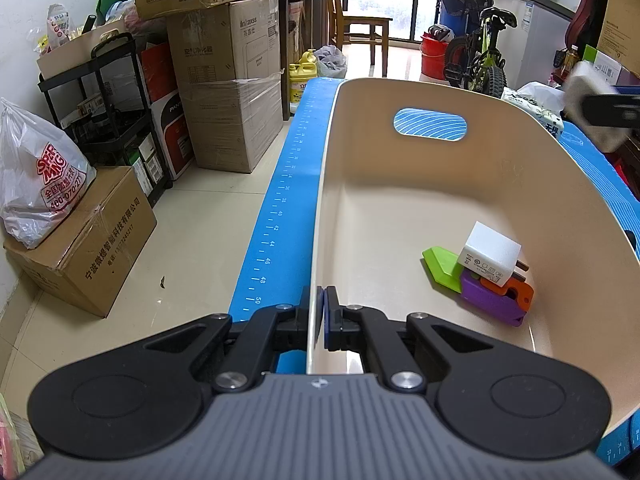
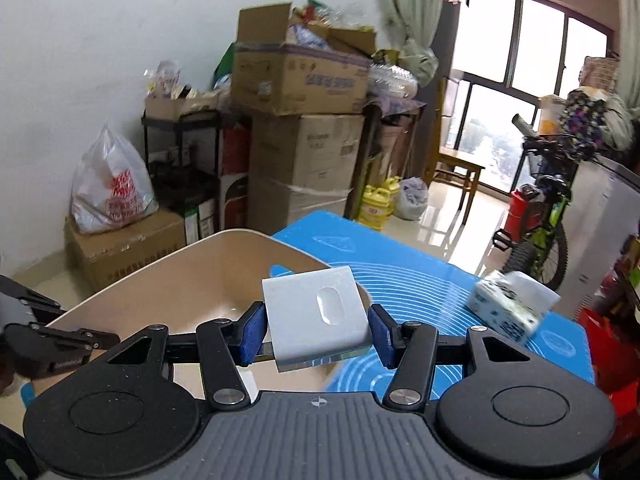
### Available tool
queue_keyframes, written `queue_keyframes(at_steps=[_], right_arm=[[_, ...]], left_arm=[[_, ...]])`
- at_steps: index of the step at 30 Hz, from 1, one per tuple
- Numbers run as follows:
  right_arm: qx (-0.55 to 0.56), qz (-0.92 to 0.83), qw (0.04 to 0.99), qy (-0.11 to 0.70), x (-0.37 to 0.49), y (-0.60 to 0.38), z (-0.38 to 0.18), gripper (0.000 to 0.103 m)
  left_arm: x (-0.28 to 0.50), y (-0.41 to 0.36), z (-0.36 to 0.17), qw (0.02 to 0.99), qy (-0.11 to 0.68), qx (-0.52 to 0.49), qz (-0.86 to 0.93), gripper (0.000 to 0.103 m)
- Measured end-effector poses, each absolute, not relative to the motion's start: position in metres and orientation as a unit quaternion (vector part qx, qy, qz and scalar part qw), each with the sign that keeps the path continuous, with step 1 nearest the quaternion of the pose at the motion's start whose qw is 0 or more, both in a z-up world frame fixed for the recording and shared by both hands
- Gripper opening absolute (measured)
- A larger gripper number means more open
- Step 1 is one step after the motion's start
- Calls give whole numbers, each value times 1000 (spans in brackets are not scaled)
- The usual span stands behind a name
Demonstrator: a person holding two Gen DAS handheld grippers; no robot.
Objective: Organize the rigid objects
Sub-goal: 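Carry the white square adapter into the basket and release it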
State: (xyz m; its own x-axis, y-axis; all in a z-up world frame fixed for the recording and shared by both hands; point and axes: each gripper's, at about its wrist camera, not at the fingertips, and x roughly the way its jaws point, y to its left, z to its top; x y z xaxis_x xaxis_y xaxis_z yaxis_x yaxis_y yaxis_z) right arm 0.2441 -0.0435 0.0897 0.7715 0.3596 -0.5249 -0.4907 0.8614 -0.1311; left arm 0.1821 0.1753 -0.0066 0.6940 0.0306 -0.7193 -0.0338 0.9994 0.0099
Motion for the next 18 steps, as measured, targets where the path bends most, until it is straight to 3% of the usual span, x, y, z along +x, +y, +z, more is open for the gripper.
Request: queue_keyframes(at_steps=[18], right_arm=[[-272,206,865,368,308,39,9,59]], left_arm=[[182,175,-7,920,391,-2,18,5]])
